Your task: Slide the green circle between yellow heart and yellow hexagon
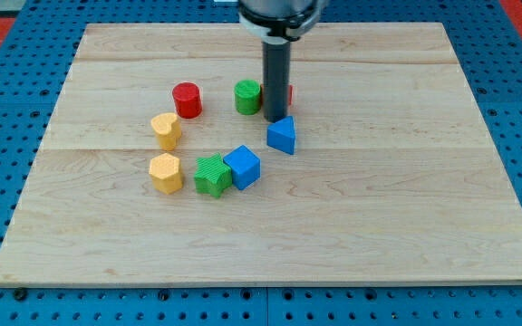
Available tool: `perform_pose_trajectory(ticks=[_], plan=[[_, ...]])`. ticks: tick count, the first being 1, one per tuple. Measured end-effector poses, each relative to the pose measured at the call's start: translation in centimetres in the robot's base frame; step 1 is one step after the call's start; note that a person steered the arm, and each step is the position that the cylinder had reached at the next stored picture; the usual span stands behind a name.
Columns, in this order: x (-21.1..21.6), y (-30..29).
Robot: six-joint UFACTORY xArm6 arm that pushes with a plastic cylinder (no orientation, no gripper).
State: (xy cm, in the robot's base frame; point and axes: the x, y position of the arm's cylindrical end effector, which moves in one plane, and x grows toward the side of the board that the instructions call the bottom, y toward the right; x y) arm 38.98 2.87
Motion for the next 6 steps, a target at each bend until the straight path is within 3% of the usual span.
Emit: perform_pose_trajectory(ticks=[1, 2, 4, 6], plan=[[0.0, 2.7], [-1.9, 1.8], [-7.7, -7.5], [-2.1, -10.2]])
